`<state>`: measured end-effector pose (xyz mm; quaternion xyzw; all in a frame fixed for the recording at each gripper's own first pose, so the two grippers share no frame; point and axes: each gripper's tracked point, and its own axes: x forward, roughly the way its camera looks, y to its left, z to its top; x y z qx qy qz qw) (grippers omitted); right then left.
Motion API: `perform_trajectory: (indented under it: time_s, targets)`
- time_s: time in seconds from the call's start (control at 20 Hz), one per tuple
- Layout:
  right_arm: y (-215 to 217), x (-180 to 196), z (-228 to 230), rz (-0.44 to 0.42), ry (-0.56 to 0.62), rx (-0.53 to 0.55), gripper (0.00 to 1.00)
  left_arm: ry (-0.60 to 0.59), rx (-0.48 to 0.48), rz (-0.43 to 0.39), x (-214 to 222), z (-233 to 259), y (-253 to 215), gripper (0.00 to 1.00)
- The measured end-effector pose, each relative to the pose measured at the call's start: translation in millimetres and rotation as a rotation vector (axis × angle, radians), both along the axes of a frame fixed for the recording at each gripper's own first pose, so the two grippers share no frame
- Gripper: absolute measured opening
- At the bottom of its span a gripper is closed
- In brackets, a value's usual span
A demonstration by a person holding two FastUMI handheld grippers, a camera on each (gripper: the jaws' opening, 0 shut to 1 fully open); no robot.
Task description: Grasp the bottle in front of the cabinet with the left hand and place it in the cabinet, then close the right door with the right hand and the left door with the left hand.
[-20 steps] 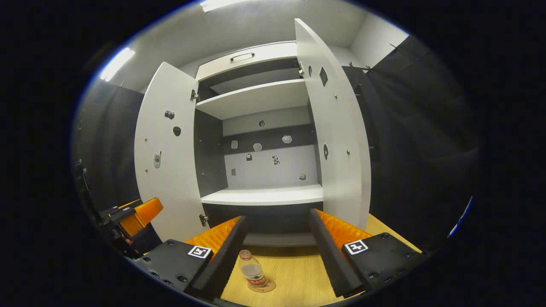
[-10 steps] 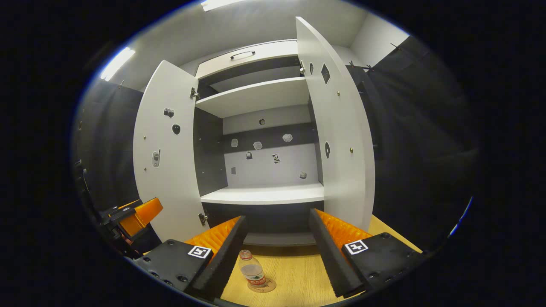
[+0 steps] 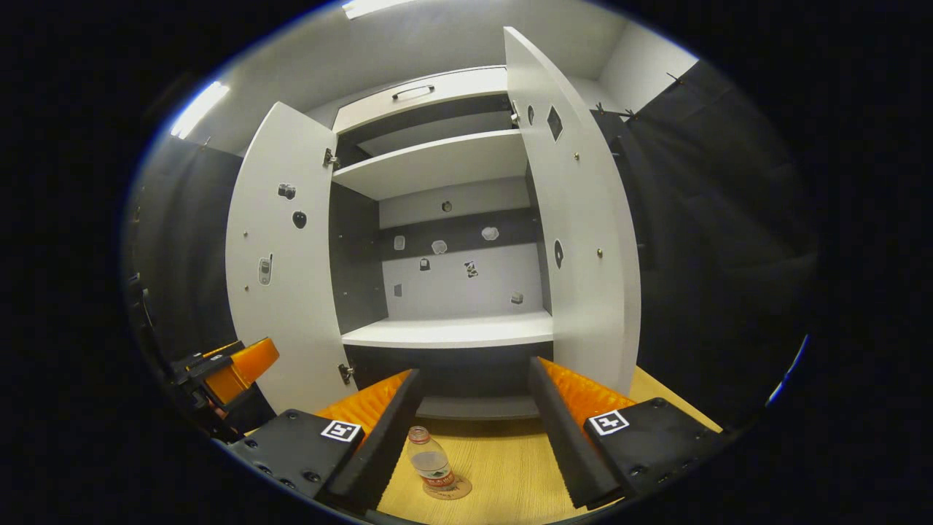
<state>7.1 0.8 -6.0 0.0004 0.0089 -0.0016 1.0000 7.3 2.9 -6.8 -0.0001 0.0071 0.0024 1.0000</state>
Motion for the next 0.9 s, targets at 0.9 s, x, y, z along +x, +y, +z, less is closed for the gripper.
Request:
perform_trajectory:
  time_s: [0.9]
  targets:
    - [-22, -25, 8, -0.040, 0.000, -0.042, 0.97, 0.101, -0.081, -0.261, 24, -82, -106, 0.95]
